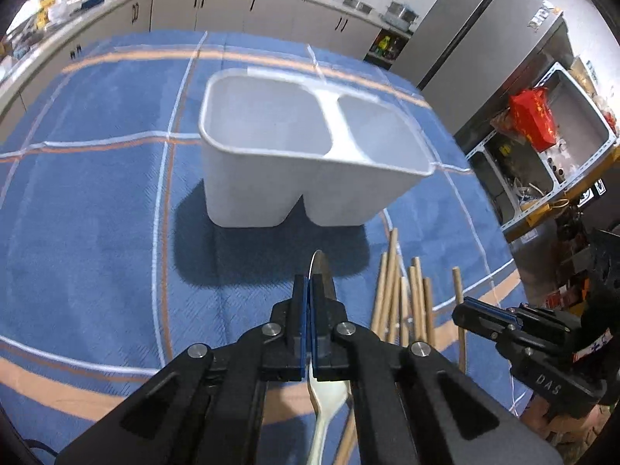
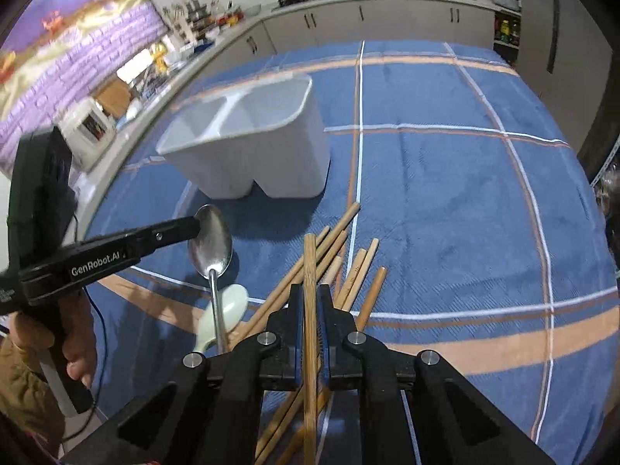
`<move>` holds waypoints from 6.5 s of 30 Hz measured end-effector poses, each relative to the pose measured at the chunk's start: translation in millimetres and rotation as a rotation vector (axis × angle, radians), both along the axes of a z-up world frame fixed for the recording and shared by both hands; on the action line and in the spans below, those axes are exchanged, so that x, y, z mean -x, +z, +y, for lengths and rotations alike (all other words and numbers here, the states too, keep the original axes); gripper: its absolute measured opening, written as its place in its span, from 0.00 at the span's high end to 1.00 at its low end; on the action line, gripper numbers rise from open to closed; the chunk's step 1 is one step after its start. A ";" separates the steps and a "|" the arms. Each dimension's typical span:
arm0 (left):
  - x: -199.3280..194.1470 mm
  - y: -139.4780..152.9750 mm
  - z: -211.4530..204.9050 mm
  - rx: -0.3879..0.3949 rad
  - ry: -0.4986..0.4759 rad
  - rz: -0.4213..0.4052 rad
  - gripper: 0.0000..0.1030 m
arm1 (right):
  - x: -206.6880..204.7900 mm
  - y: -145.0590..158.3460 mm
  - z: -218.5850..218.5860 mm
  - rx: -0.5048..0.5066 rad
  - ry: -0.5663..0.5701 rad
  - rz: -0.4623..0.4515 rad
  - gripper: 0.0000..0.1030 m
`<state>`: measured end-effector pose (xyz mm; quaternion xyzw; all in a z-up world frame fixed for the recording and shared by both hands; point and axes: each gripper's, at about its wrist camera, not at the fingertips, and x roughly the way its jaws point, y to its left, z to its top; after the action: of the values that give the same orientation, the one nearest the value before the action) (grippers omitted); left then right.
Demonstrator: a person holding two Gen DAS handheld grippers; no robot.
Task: Organize utensils
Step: 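Carry the spoon with the left tool into the holder while the right tool inserts its chopstick, then open both tools and pull them back to the chopstick pile, then grasp a chopstick with the left tool while the right tool grasps another chopstick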
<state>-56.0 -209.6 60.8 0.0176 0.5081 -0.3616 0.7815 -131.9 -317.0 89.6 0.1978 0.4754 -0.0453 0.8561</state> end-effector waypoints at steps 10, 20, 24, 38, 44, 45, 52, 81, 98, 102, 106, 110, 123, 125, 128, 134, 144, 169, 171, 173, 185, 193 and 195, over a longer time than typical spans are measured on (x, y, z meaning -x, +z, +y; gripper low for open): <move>41.8 65.1 50.9 0.086 0.015 -0.170 0.99 | 48.2 42.3 12.7 0.033 -0.080 -0.125 0.93; 61.4 123.7 98.7 0.135 0.052 -0.319 0.99 | 75.4 94.5 25.5 0.093 -0.136 -0.257 0.93; 55.5 148.4 114.2 0.142 0.084 -0.372 0.99 | 70.9 127.2 28.0 0.132 -0.149 -0.341 0.93; -18.8 195.2 59.4 0.063 0.215 -0.603 0.99 | -17.9 217.8 -7.5 0.164 -0.245 -0.684 0.93; -54.5 171.5 3.3 -0.050 0.190 -0.645 0.99 | -72.5 199.9 -25.5 0.211 -0.249 -0.660 0.93; -61.6 163.9 -4.7 -0.067 0.182 -0.631 0.99 | -79.4 194.1 -28.0 0.209 -0.244 -0.644 0.93; -85.1 127.0 -27.1 -0.131 0.161 -0.560 0.98 | -120.0 125.1 -46.7 0.116 -0.209 -0.477 0.93; 12.4 128.3 78.0 0.069 0.182 -0.376 0.60 | 0.0 88.5 -45.8 0.120 -0.225 -0.267 0.44; 66.9 -26.7 33.6 -0.075 -0.065 -0.032 0.60 | 74.4 -38.4 -1.2 -0.020 -0.232 0.034 0.49; 67.6 -26.6 26.6 -0.078 -0.074 -0.035 0.60 | 70.4 -38.5 5.2 0.011 -0.215 0.037 0.50; 61.5 -18.2 12.0 -0.082 -0.096 -0.058 0.60 | 60.4 -40.3 2.6 0.039 -0.204 0.045 0.58; 58.3 -17.5 -7.9 -0.093 -0.127 -0.070 0.60 | 42.9 -42.6 2.9 0.102 -0.181 0.052 0.64; 46.8 -39.4 -67.4 -0.132 -0.209 -0.059 0.76 | 26.9 -44.1 -1.0 0.247 -0.131 0.081 0.70; 44.9 -39.8 -72.4 -0.133 -0.213 -0.064 0.77 | 29.5 -44.5 -5.8 0.245 -0.141 0.082 0.70; 43.8 -39.7 -78.3 -0.136 -0.226 -0.078 0.88 | 33.0 -44.6 -14.2 0.246 -0.164 0.088 0.71; 36.0 -39.2 -71.8 -0.112 -0.197 -0.047 0.99 | 38.1 -43.0 -30.0 0.226 -0.193 0.095 0.82; 24.4 -37.1 -49.3 -0.061 -0.176 0.001 1.00 | 49.9 -40.9 -42.3 0.218 -0.210 0.108 0.82; 19.9 -42.7 -33.8 -0.123 -0.104 -0.004 1.00 | 53.7 -40.5 -35.6 0.221 -0.202 0.121 0.84; 19.4 -42.5 -26.3 -0.118 -0.104 0.006 1.00 | 57.1 -40.5 -35.5 0.204 -0.191 0.130 0.85; 16.5 -43.6 -19.5 -0.101 -0.102 0.041 1.00 | 61.9 -40.2 -37.8 0.190 -0.182 0.141 0.85; -11.8 -44.5 -34.0 -0.121 -0.055 0.101 0.99 | 59.3 -42.2 -68.3 0.026 -0.211 0.198 0.85; -14.6 -48.0 -40.5 -0.101 -0.043 0.110 0.99 | 28.3 -41.6 -55.8 0.138 -0.243 0.283 0.82; -16.2 -47.8 -37.7 -0.092 -0.038 0.110 0.99 | 23.8 -42.4 -48.1 0.195 -0.234 0.292 0.81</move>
<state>-39.7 -247.3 13.0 0.0434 0.5662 -0.3531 0.7435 -155.6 -365.1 47.2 0.1591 0.5614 -0.2185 0.7822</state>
